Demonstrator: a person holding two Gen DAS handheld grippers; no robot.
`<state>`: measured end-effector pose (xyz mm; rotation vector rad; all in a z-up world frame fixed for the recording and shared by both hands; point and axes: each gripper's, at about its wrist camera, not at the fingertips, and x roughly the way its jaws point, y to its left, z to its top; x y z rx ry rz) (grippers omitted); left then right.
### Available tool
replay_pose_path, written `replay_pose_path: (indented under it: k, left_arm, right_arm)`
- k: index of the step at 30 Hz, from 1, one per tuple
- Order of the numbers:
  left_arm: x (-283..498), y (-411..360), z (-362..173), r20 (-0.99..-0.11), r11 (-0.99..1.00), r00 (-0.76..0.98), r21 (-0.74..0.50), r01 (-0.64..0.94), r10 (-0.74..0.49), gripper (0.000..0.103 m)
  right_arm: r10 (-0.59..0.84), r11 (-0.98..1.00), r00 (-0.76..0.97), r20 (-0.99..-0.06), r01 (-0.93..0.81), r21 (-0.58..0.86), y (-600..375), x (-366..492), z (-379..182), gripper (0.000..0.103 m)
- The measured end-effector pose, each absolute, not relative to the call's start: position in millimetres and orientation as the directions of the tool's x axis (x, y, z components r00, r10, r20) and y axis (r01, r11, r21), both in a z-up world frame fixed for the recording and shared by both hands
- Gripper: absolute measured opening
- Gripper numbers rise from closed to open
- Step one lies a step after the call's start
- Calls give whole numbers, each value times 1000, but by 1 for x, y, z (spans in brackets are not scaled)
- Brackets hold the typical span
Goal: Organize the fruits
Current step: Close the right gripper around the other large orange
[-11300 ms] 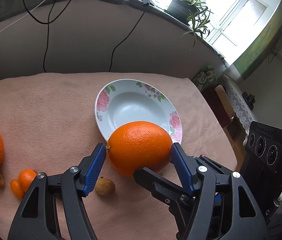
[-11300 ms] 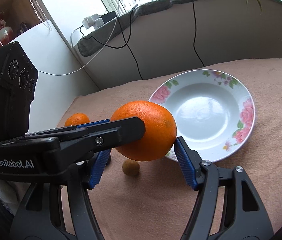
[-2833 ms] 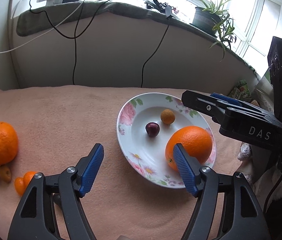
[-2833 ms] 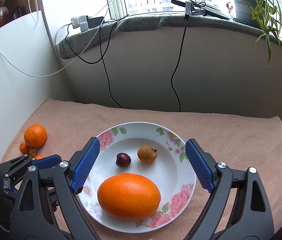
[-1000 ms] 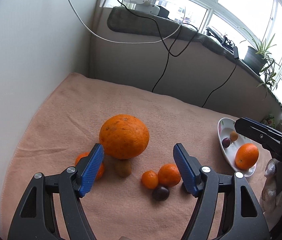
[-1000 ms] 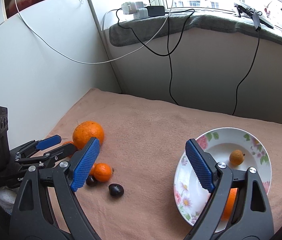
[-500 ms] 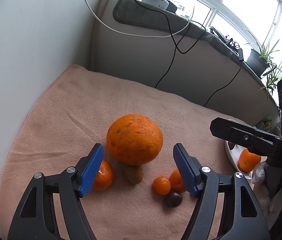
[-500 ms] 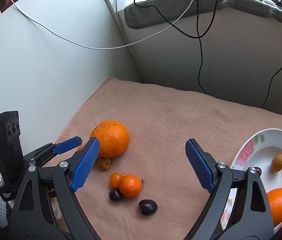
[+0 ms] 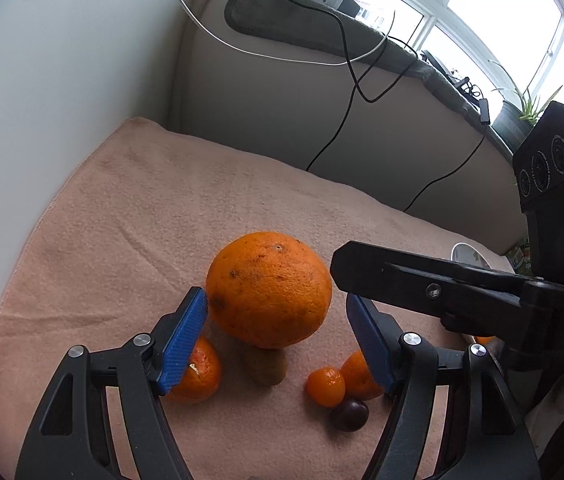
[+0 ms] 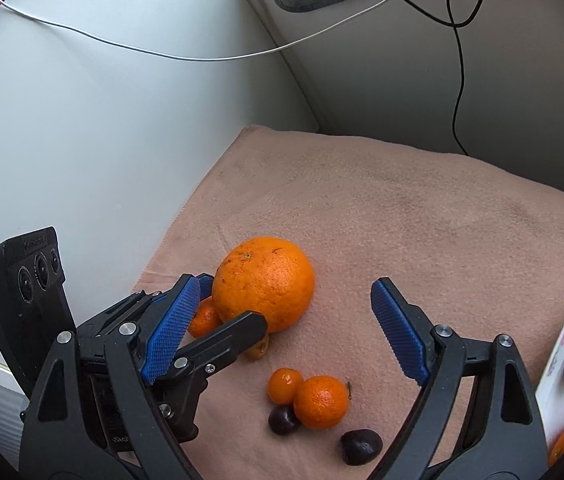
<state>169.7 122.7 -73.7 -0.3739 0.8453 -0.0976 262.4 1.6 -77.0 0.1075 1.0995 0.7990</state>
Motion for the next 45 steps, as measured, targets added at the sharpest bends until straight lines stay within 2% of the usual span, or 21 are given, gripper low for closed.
replay_pose_path:
  k: [5, 10, 18, 22, 26, 45]
  left_arm:
    - [173, 124, -78, -715, 928, 657, -367, -62, -239, 72]
    - [178, 126, -83, -720, 926, 649, -372, -63, -246, 72]
    - [179, 128, -86, -724, 924, 641, -378, -57, -256, 71]
    - [177, 129, -87, -720, 921, 643, -385, -57, -261, 71]
    - [175, 130, -87, -719, 921, 644, -385, -53, -263, 71]
    - [167, 113, -73, -711, 937, 663, -346, -42, -233, 70]
  right_arm:
    - [655, 707, 156, -740, -473, 526, 4, 271, -90, 89]
    - [659, 700, 128, -741, -464, 543, 14, 278, -99, 83]
    - [664, 696, 105, -740, -448, 561, 22, 280, -109, 82]
    - [669, 690, 86, -738, -443, 573, 26, 282, -115, 70]
    - [673, 686, 85, -735, -445, 576, 32, 282, -117, 67]
    - [659, 694, 133, -740, -486, 531, 26, 260, -93, 66]
